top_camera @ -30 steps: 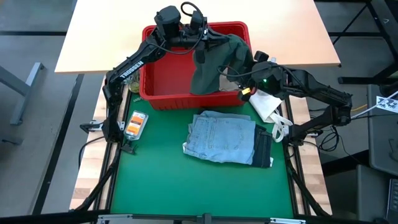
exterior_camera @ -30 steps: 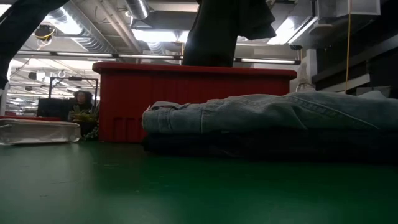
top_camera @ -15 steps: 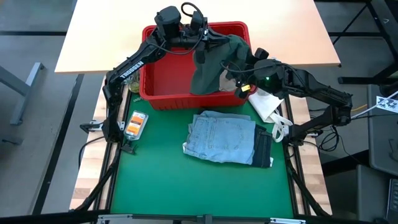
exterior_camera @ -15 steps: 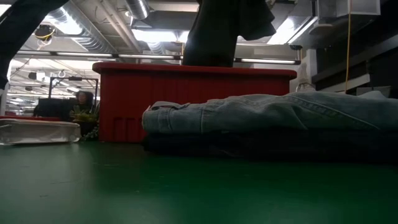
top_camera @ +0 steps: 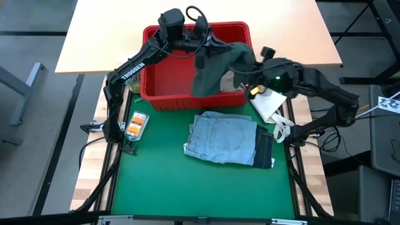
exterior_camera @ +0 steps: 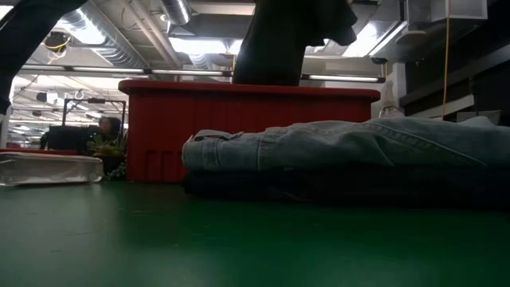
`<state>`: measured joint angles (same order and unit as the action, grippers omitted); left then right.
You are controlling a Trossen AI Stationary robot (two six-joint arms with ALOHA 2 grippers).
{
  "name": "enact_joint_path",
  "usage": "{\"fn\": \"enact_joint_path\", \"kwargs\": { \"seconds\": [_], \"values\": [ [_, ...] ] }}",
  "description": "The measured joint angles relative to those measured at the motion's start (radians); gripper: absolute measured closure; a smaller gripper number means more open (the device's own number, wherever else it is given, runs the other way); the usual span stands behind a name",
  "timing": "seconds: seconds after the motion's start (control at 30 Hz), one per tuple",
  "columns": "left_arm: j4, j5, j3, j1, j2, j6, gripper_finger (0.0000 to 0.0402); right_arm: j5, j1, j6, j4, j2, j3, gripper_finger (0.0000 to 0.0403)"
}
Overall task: Fold laundry
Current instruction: Fold the green shirt
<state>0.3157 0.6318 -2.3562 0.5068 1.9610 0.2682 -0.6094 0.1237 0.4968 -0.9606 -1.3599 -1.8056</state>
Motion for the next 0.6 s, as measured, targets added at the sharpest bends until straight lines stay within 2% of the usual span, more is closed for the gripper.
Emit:
{"fn": "enact_joint_path", "kwargs": {
  "seconds": [0.17,0.27,0.47,0.6],
  "values": [
    [0.065,0.114,0.0,-0.004,0.0,-0.024,0.0384,0.0,-0.05,-0.034,-0.182,0.009,-0.152,0.0397],
    [0.098,0.154,0.0,-0.025,0.0,-0.072,0.0384,0.0,-0.083,-0.085,-0.262,0.009,-0.247,0.0392],
    [0.12,0.141,0.0,-0.079,0.001,-0.172,0.0379,0.0,-0.145,-0.106,-0.331,0.009,-0.38,0.0397],
    [0.119,0.115,0.0,-0.104,0.0,-0.227,0.0352,0.0,-0.159,-0.1,-0.333,0.01,-0.447,0.0399]
  ]
}}
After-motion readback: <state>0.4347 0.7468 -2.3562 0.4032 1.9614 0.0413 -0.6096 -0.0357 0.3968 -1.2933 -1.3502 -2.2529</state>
